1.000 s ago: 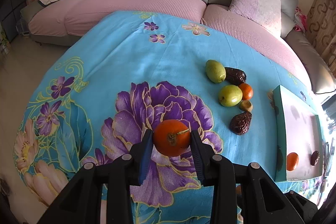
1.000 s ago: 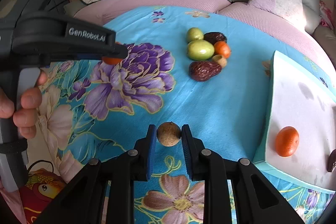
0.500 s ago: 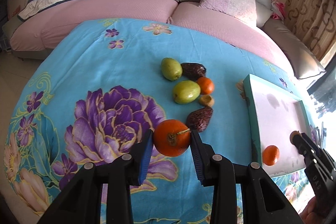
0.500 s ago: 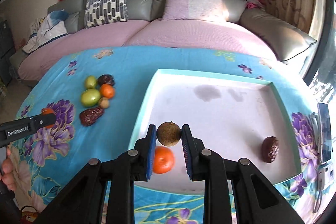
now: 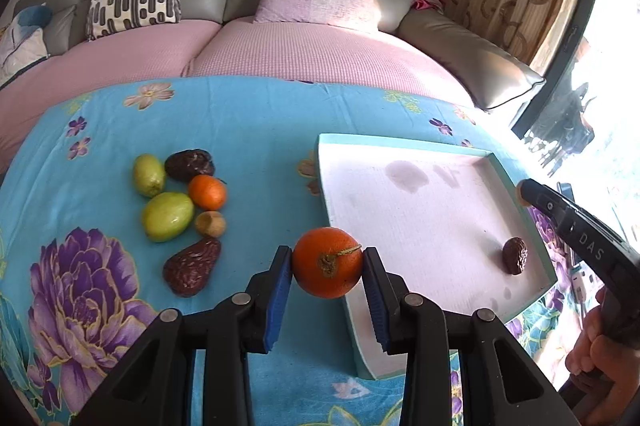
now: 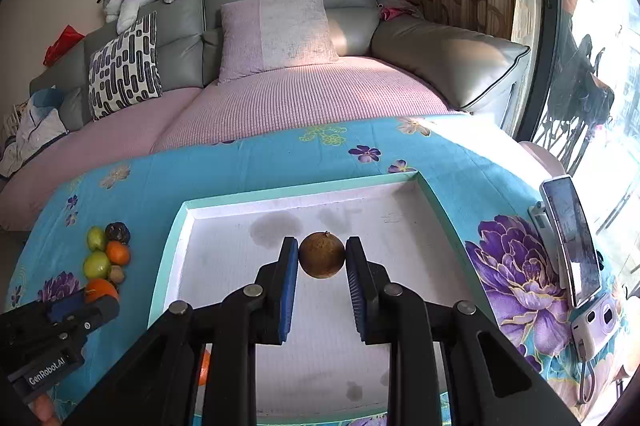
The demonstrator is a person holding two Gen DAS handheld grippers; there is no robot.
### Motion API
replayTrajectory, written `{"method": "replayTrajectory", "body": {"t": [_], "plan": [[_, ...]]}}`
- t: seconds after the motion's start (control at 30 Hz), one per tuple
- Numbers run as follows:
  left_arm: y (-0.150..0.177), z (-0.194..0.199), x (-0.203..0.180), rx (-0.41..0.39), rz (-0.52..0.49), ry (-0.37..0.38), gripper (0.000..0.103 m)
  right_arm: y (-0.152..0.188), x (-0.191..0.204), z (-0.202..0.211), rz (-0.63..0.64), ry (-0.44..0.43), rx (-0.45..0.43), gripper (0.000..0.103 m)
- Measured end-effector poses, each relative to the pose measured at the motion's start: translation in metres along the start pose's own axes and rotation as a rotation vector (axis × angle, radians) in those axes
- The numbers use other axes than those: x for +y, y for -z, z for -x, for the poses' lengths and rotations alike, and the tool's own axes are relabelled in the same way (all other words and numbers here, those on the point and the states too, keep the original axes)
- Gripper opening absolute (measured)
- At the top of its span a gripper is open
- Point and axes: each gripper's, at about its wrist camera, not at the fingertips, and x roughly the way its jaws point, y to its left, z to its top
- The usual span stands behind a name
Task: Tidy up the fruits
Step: 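Lower the kiwi into the tray with the right gripper while the left gripper releases the mandarin there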
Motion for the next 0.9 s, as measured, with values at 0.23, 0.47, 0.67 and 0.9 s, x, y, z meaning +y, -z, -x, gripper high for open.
{"method": "replayTrajectory", "body": {"t": [0.23, 0.47, 0.67, 0.9], "plan": [[-0.007, -0.021, -0.033, -0.012, -0.098, 0.013, 0.038, -0.010, -0.011, -0.013, -0.021, -0.007, 0.005, 0.025], [-0.009, -0.051, -0.051, 0.025, -0.145, 0.019, 0.038, -0.012, -0.011, -0.026, -0.012, -0.022, 0.031, 0.026], [0.002, -0.066, -0.058, 0.069, -0.186, -0.006, 0.038, 0.000, -0.005, -0.050, -0.005, -0.045, 0.134, 0.026], [0.009, -0.074, -0.052, 0.113, -0.177, -0.011, 0.038, 0.019, -0.006, -0.077, -0.007, -0.019, 0.269, 0.026]]}}
